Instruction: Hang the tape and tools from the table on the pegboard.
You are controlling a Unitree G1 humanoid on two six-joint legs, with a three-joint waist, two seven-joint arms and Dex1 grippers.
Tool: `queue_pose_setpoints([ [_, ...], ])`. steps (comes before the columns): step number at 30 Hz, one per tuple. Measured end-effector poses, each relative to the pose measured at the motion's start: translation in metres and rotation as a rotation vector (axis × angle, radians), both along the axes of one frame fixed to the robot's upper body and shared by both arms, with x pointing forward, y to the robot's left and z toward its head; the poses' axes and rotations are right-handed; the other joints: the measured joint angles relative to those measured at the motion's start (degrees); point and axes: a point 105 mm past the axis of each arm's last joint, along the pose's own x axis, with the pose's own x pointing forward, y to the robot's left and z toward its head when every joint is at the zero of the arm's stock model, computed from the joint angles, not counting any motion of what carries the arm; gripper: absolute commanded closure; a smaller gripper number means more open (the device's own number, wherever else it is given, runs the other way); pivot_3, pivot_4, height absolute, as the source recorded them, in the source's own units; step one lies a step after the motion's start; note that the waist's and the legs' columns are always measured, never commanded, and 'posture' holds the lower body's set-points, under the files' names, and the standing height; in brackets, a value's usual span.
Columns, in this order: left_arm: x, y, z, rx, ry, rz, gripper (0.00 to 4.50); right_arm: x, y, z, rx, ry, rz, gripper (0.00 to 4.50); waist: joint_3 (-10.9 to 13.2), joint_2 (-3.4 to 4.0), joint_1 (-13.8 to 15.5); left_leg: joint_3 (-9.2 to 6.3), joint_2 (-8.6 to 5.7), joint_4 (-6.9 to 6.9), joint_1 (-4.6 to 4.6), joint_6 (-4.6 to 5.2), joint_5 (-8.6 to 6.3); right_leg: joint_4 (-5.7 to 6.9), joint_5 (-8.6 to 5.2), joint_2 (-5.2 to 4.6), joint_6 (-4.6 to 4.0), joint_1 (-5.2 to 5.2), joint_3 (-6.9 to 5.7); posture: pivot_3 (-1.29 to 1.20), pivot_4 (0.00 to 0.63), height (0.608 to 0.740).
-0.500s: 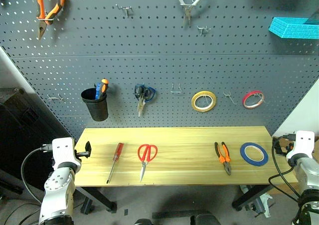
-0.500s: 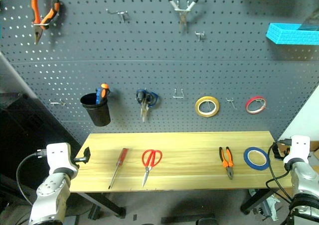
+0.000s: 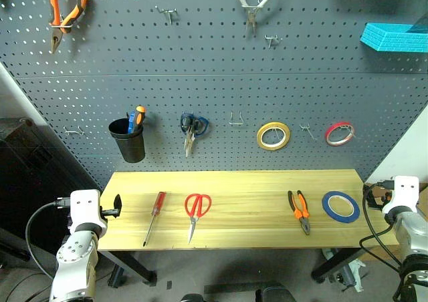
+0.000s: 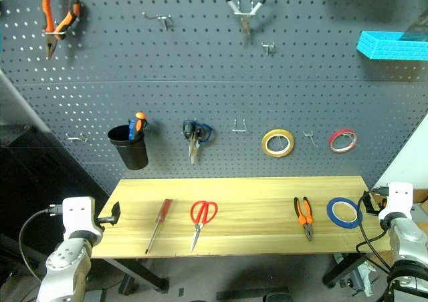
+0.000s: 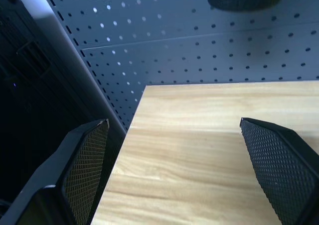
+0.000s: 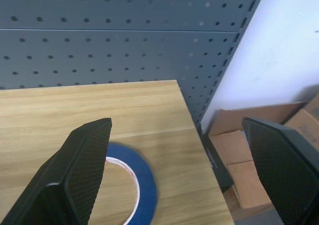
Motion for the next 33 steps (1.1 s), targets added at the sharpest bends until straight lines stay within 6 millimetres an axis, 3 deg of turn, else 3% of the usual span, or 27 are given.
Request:
queue_pose_setpoints([
  [4,-0.001,-0.001,0.000,-0.006,-0.003,0.000,0.02,0.000,0.002,0.000,-0.003,0.003,0.020,0.00,0.02,-0.01,-0.06,-0.09,-0.03,0.00,-0.19,0.00,0.00,-0.01,-0.01,-0.05,0.00,0.12,-0.12,-0.06,0.000,0.740],
  [8,-0.001,-0.001,0.001,-0.004,-0.007,-0.002,0.02,0.000,0.003,-0.001,-0.006,0.007,0.026,0.00,-0.03,-0.02,-0.97,-1.38,-1.00,0.02,-0.30,0.24,0.16,0.02,-0.51,-1.29,0.38,1.02,-1.74,-0.06,0.000,0.740],
  [10,-0.001,-0.001,0.001,-0.004,-0.007,-0.003,0.02,0.001,0.004,-0.001,-0.007,0.007,0.028,0.00,-0.20,0.07,-0.75,-1.16,-0.94,0.07,-0.22,0.27,0.20,0.01,-0.45,-1.33,0.73,0.94,-1.71,-0.06,0.000,0.740],
  [16,0.004,-0.011,0.002,0.005,-0.007,-0.060,0.02,0.001,0.005,-0.002,-0.006,0.017,0.030,0.00,-0.21,0.06,0.35,-0.96,-0.91,0.00,-0.39,0.26,0.19,0.01,-0.47,-1.31,0.69,0.62,-1.54,-0.07,0.000,0.740],
  [20,0.014,-0.036,0.011,0.047,-0.027,-0.189,0.02,0.000,0.014,-0.008,-0.023,0.066,0.080,0.00,-0.21,0.08,0.27,-0.81,-0.90,0.00,-0.39,0.26,0.18,0.02,-0.59,-1.31,0.49,0.55,-1.38,-0.09,0.013,0.740],
  [22,0.019,-0.057,0.016,0.059,-0.036,-0.292,0.02,0.001,0.028,-0.012,-0.032,0.114,0.162,0.00,-0.20,0.08,0.18,-0.76,-0.89,0.00,-0.39,0.27,0.18,0.02,-0.60,-1.30,0.48,0.52,-1.33,-0.10,0.025,0.740],
  [27,0.023,-0.134,0.019,0.020,0.001,-0.643,0.02,0.003,0.073,-0.023,-0.006,0.254,0.350,0.00,0.51,0.30,-0.12,-0.41,-0.90,0.00,-0.34,0.28,0.17,0.05,-0.62,-1.27,0.46,0.41,-0.91,-0.16,0.079,0.740],
  [30,0.023,-0.169,0.021,0.009,0.027,-0.809,0.02,0.003,0.080,-0.026,-0.002,0.318,0.371,0.00,1.67,0.25,-0.19,-0.29,-0.88,0.01,-0.36,0.29,0.18,0.09,-0.62,-1.17,0.46,0.30,-0.67,-0.19,0.117,0.740],
  [33,0.031,-0.192,0.040,0.036,-0.011,-0.929,0.02,0.001,0.076,-0.028,-0.029,0.389,0.361,0.00,3.24,0.18,-0.26,-0.18,-0.90,0.01,-0.40,0.32,0.20,0.10,-0.60,-1.15,0.49,0.25,-0.49,-0.22,0.162,0.740],
])
